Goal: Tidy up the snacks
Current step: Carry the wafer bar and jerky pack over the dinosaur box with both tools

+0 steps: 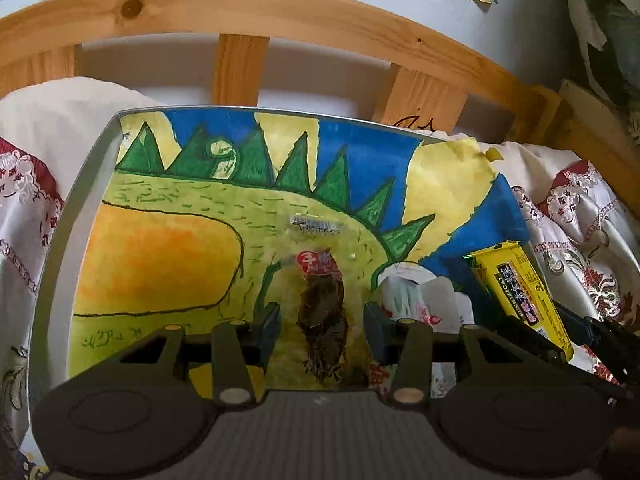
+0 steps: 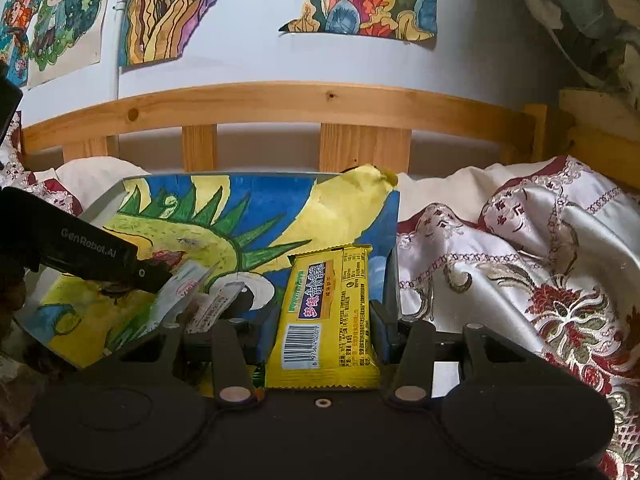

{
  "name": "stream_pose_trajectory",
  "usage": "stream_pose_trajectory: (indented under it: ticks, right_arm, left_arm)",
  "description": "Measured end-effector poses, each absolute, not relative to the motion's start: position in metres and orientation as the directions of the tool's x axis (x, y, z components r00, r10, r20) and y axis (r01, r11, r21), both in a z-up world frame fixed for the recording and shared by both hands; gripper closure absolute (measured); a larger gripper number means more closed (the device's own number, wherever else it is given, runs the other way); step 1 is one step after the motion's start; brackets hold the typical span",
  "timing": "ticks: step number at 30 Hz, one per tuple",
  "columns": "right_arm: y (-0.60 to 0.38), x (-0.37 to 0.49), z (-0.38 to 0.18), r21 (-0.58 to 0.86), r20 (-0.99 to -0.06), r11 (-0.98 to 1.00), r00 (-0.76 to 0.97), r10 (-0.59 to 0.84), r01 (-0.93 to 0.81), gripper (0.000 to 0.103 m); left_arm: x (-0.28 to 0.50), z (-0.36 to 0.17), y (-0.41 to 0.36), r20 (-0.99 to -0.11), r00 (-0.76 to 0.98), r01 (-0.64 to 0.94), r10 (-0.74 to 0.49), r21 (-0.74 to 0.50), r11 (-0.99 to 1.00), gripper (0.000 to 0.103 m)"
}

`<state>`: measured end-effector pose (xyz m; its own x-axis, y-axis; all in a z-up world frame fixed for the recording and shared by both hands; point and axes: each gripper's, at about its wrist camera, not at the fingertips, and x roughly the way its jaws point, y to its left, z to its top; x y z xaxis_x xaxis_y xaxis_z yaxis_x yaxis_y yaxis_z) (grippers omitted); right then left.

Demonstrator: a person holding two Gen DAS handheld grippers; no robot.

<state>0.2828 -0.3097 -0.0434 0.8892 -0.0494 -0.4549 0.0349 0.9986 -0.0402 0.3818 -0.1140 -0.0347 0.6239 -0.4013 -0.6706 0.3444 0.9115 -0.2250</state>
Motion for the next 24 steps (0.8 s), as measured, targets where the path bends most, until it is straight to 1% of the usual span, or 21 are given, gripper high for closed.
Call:
stream_pose_trajectory:
  ticks: [10, 14, 17, 19, 21, 22, 23, 24]
  right_arm:
    - [-0.308, 0.286, -0.049, -0.047, -0.479, 0.998, 0.876, -0.055, 0.037, 0.053]
    - [-0.308, 0.287, -0.05, -0.047, -0.484, 0.998, 0.874, -0.052, 0.034, 0.051]
    - [-0.308, 0.286, -0.049, -0.042, -0.484, 0.998, 0.874, -0.051, 0.035, 0.049]
    - [-0.308, 0.285, -0.048, -0.038, -0.478, 0.999, 0.877, -0.048, 0.034, 0.046]
    - [-0.309, 0.283, -0.045, -0.033, -0.47, 0.999, 0.881, -0.044, 0.032, 0.039]
    - [-0.308, 0.282, -0.043, -0.031, -0.465, 0.999, 0.884, -0.042, 0.031, 0.038]
    - [-0.308, 0.281, -0.042, -0.028, -0.461, 0.999, 0.886, -0.039, 0.03, 0.035]
    - [-0.308, 0.281, -0.04, -0.026, -0.458, 0.999, 0.888, -0.037, 0.028, 0.032]
  left_arm:
    - [0.379, -0.037, -0.118, -0.677, 0.626, 0.343, -0.387, -0.206, 0.916, 0.054]
    - [0.377, -0.037, -0.121, -0.679, 0.633, 0.327, -0.372, -0.201, 0.923, 0.053]
    - [0.374, -0.037, -0.12, -0.68, 0.642, 0.301, -0.354, -0.201, 0.932, 0.047]
    - [0.372, -0.036, -0.118, -0.681, 0.646, 0.282, -0.346, -0.209, 0.936, 0.038]
    - [0.37, -0.034, -0.116, -0.678, 0.651, 0.272, -0.342, -0.212, 0.939, 0.033]
    - [0.368, -0.032, -0.115, -0.674, 0.656, 0.273, -0.341, -0.21, 0.939, 0.029]
    - [0.366, -0.029, -0.115, -0.669, 0.661, 0.274, -0.339, -0.205, 0.94, 0.027]
    - [0.364, -0.027, -0.114, -0.663, 0.669, 0.275, -0.336, -0.2, 0.941, 0.023]
